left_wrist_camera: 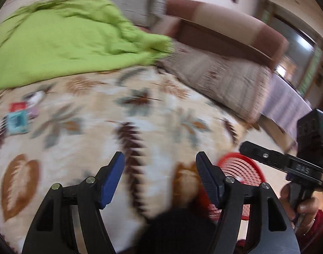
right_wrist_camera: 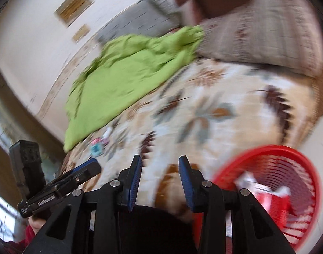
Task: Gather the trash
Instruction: 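Move both open grippers back to the trash on the bed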
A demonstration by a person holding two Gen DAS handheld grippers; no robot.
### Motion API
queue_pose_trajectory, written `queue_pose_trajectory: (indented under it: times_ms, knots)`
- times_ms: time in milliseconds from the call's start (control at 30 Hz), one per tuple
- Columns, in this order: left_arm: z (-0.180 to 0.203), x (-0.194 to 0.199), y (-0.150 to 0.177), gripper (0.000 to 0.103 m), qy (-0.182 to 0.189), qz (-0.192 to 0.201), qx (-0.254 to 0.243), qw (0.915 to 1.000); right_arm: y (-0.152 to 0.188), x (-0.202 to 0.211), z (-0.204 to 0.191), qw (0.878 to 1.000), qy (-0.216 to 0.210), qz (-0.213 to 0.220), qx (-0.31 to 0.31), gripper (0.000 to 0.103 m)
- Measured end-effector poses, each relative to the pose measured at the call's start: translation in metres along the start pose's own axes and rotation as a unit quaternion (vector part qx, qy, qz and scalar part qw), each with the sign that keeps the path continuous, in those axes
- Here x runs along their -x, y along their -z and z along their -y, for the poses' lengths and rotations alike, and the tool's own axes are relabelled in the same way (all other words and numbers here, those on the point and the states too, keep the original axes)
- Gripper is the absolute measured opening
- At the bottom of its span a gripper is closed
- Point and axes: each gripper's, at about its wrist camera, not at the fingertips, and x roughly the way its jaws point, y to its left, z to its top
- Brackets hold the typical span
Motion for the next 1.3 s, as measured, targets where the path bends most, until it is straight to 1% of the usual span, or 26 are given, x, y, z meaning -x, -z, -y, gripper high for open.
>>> queue_pose_trajectory:
  times_ms: [33, 100, 167, 200, 233, 267, 300, 367, 400, 467, 500, 567, 633, 667, 733, 800, 867, 900, 967, 1000, 1067, 1133, 1167, 1233, 1267, 1300]
  knots:
    - [-0.011, 0.003, 0.0, 0.068, -0.009, 0.005, 0.009, 0.9999, -0.002, -0.011, -0.011, 1.0, -0.006, -0.006, 0.011, 0.04]
    - [-0.048, 0.012, -0.002, 0.068, -0.039, 0.017, 0.042, 0.9982, -0.006, -0.034, -0.034, 0.999, -0.017, -0.02, 0.038, 0.04]
    - [-0.091, 0.023, -0.003, 0.068, -0.071, 0.033, 0.082, 0.9936, -0.009, -0.058, -0.057, 0.997, -0.029, -0.035, 0.06, 0.04]
    - [-0.105, 0.028, -0.003, 0.068, -0.083, 0.039, 0.094, 0.9914, -0.01, -0.072, -0.069, 0.996, -0.039, -0.046, 0.069, 0.04]
    - [-0.124, 0.032, -0.003, 0.068, -0.104, 0.048, 0.11, 0.9873, -0.011, -0.088, -0.083, 0.994, -0.049, -0.058, 0.079, 0.04]
    - [-0.147, 0.036, -0.004, 0.068, -0.135, 0.059, 0.125, 0.9811, -0.012, -0.1, -0.094, 0.993, -0.055, -0.066, 0.087, 0.041]
    - [-0.161, 0.039, -0.003, 0.068, -0.155, 0.066, 0.132, 0.9768, -0.012, -0.114, -0.106, 0.991, -0.06, -0.076, 0.094, 0.041]
    - [-0.198, 0.04, 0.001, 0.069, -0.215, 0.073, 0.146, 0.963, -0.012, -0.142, -0.127, 0.987, -0.071, -0.093, 0.109, 0.042]
    - [-0.212, 0.04, 0.004, 0.069, -0.235, 0.074, 0.147, 0.9579, -0.012, -0.156, -0.137, 0.985, -0.074, -0.102, 0.117, 0.042]
    - [-0.244, 0.038, 0.011, 0.069, -0.284, 0.07, 0.158, 0.943, -0.01, -0.183, -0.156, 0.981, -0.083, -0.12, 0.128, 0.042]
    - [-0.261, 0.036, 0.011, 0.069, -0.292, 0.058, 0.178, 0.9381, -0.009, -0.198, -0.166, 0.979, -0.086, -0.129, 0.135, 0.042]
    - [-0.283, 0.039, 0.012, 0.068, -0.272, 0.056, 0.219, 0.9353, -0.006, -0.234, -0.187, 0.973, -0.09, -0.149, 0.149, 0.042]
    - [-0.295, 0.041, 0.012, 0.068, -0.264, 0.056, 0.243, 0.9316, -0.005, -0.262, -0.203, 0.969, -0.097, -0.162, 0.159, 0.042]
    - [-0.3, 0.042, 0.012, 0.068, -0.26, 0.056, 0.25, 0.9309, -0.005, -0.282, -0.213, 0.967, -0.098, -0.17, 0.164, 0.042]
    - [-0.305, 0.041, 0.01, 0.068, -0.265, 0.055, 0.252, 0.929, -0.009, -0.31, -0.226, 0.963, -0.108, -0.184, 0.163, 0.042]
    - [-0.309, 0.04, 0.01, 0.068, -0.261, 0.057, 0.261, 0.9277, -0.015, -0.34, -0.236, 0.965, -0.106, -0.183, 0.157, 0.041]
    - [-0.315, 0.041, 0.011, 0.068, -0.253, 0.057, 0.277, 0.9253, -0.02, -0.371, -0.242, 0.965, -0.11, -0.194, 0.138, 0.035]
    - [-0.319, 0.041, 0.012, 0.068, -0.253, 0.057, 0.284, 0.9232, -0.024, -0.389, -0.243, 0.967, -0.105, -0.196, 0.123, 0.032]
    - [-0.325, 0.043, 0.014, 0.068, -0.256, 0.058, 0.295, 0.9188, -0.027, -0.41, -0.241, 0.969, -0.103, -0.201, 0.098, 0.031]
    - [-0.328, 0.045, 0.015, 0.068, -0.26, 0.06, 0.302, 0.9154, -0.027, -0.425, -0.239, 0.969, -0.101, -0.208, 0.083, 0.028]
    - [-0.335, 0.05, 0.016, 0.068, -0.26, 0.067, 0.315, 0.9103, -0.024, -0.438, -0.235, 0.968, -0.105, -0.218, 0.062, 0.027]
    - [-0.341, 0.057, 0.018, 0.069, -0.264, 0.078, 0.33, 0.9029, -0.011, -0.439, -0.237, 0.96, -0.136, -0.242, 0.043, 0.027]
    - [-0.344, 0.058, 0.019, 0.069, -0.265, 0.082, 0.337, 0.8999, -0.002, -0.437, -0.241, 0.952, -0.156, -0.261, 0.039, 0.027]
    - [-0.35, 0.063, 0.023, 0.069, -0.264, 0.088, 0.356, 0.892, 0.018, -0.43, -0.253, 0.928, -0.207, -0.309, 0.039, 0.027]
    - [-0.351, 0.064, 0.024, 0.069, -0.262, 0.091, 0.361, 0.8901, 0.026, -0.424, -0.262, 0.915, -0.228, -0.33, 0.051, 0.027]
    - [-0.352, 0.063, 0.024, 0.069, -0.258, 0.092, 0.364, 0.8901, 0.029, -0.415, -0.27, 0.91, -0.236, -0.333, 0.072, 0.027]
